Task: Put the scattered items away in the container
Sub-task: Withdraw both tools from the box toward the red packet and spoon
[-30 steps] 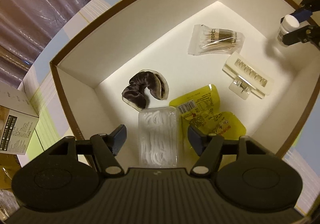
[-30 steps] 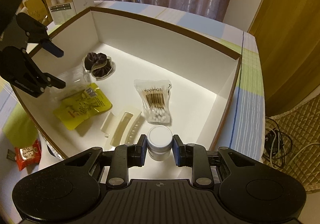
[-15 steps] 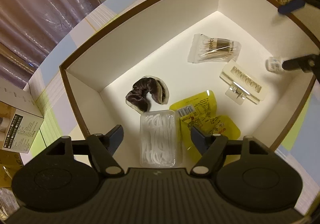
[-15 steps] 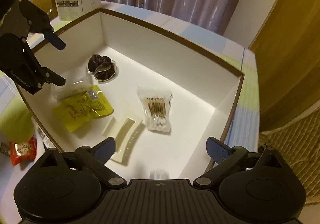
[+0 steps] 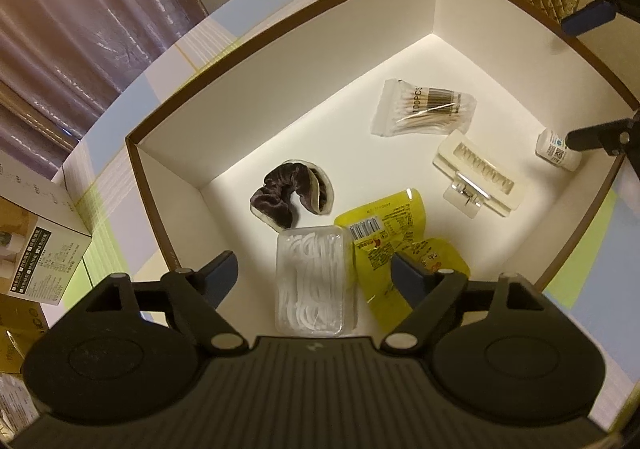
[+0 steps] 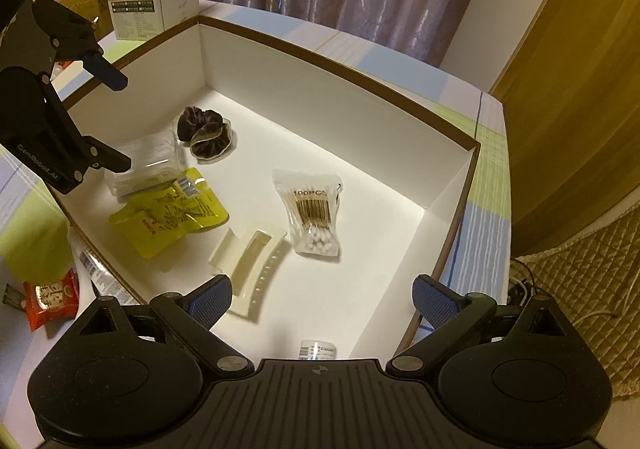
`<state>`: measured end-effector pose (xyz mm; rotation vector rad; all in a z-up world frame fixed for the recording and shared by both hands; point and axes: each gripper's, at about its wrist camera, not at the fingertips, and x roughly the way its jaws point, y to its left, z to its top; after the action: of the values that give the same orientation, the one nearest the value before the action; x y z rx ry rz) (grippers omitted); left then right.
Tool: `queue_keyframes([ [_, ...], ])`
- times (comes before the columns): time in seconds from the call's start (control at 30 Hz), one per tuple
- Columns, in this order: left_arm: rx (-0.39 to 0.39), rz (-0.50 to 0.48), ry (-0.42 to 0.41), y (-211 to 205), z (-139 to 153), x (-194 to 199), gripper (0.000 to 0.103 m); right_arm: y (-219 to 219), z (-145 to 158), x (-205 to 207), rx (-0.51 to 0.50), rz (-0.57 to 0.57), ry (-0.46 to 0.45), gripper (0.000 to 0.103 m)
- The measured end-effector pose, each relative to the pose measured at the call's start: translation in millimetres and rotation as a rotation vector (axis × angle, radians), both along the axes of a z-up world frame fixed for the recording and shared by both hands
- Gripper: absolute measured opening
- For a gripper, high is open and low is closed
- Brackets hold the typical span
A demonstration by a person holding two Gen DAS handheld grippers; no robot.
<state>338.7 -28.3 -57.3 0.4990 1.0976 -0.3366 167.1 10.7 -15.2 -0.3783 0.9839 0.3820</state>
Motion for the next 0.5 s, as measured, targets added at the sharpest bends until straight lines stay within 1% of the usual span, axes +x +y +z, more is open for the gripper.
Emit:
queue_keyframes([
  [0.27, -0.009, 0.017, -0.023, -1.3, 10.6, -7.5, 0.085, -3.4, 8.9, -10.2, 0.021, -0.021, -0.014, 0.101],
  [0.5, -0.037, 0.033, -0.056, 2.0, 27.2, -21.8, 0.085, -10.9, 22.2, -22.3, 0.058, -0.043, -0.036, 0.101],
])
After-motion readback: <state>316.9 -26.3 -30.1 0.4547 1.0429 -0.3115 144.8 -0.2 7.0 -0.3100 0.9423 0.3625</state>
